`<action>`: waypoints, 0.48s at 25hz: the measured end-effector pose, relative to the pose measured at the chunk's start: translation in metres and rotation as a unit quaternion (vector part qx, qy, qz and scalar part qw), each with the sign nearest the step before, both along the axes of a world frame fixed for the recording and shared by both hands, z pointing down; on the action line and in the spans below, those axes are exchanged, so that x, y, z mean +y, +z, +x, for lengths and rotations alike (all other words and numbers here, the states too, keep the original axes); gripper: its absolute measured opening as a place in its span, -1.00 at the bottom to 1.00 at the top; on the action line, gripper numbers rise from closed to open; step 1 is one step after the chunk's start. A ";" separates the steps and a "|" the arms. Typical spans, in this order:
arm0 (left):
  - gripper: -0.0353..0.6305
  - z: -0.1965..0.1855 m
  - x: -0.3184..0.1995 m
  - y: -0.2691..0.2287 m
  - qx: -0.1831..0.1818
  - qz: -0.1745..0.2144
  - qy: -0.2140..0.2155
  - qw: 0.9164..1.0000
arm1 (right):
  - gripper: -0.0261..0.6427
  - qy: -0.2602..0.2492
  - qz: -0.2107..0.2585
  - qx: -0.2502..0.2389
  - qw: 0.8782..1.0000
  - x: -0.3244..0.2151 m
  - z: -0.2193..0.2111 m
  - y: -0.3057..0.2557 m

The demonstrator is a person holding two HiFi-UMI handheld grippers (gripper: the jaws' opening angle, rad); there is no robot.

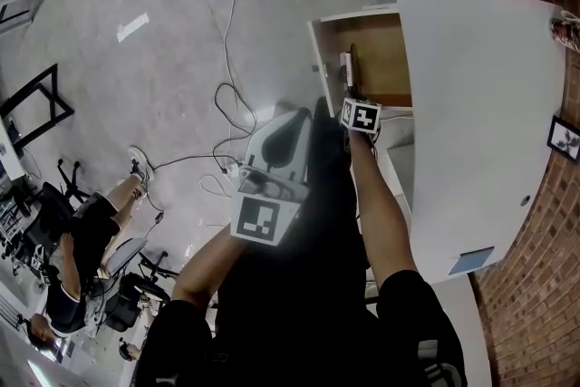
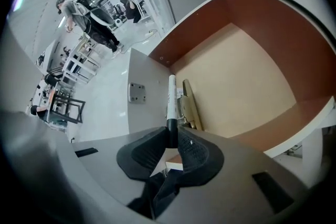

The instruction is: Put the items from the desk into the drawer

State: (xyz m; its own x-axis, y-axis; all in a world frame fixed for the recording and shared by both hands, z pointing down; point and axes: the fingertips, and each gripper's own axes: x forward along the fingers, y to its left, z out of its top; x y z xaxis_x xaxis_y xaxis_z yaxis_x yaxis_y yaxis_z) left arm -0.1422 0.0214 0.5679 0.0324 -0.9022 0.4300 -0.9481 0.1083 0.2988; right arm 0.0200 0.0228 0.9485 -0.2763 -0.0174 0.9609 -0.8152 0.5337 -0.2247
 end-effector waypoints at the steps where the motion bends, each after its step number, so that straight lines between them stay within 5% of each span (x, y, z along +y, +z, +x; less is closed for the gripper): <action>1: -0.90 0.000 0.000 0.000 0.001 0.000 -0.001 1.000 | -0.73 0.001 -0.004 0.002 1.000 0.001 0.001 0.002; 12: -0.90 -0.004 0.008 0.004 0.008 -0.006 -0.011 1.000 | -0.61 0.006 -0.014 0.024 1.000 0.001 0.004 0.011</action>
